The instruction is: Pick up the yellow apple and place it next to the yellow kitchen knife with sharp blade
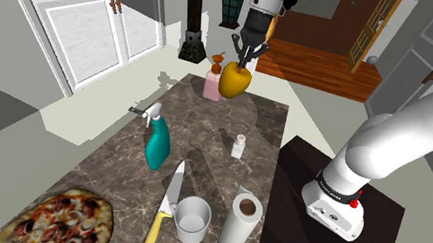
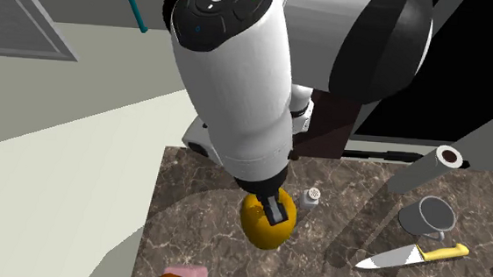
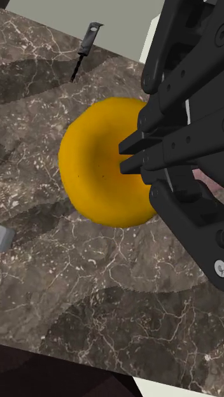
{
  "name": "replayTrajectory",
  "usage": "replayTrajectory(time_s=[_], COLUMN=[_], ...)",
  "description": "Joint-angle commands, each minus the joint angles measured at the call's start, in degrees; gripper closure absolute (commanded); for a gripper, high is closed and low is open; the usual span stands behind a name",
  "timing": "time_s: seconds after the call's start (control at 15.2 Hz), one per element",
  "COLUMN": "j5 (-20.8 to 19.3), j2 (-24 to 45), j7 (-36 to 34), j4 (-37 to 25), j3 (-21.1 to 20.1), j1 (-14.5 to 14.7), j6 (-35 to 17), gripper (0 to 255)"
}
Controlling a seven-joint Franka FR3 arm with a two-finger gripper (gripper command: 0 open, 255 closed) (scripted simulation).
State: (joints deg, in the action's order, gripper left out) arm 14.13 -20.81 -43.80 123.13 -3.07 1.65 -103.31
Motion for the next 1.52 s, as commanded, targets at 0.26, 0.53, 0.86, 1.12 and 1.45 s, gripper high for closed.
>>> replayTrajectory(time_s=[0.26, 0.53, 0.86, 1.12, 1.45], j5=[1.18, 0.89, -0.90, -3.48, -7.80], j2=[5.64, 10.62, 17.93, 24.63, 34.05], j7=[-7.22, -12.20, -18.71, -24.11, -30.79], j4=[-3.14, -6.80, -12.94, -19.21, -29.10], j3=[-5.50, -8.90, -12.67, -15.10, -17.01], j1=[2.87, 4.72, 7.17, 9.50, 13.36], j6=[-4.31, -6.80, -9.26, -10.46, -10.57], gripper=[255, 255, 255, 255, 255])
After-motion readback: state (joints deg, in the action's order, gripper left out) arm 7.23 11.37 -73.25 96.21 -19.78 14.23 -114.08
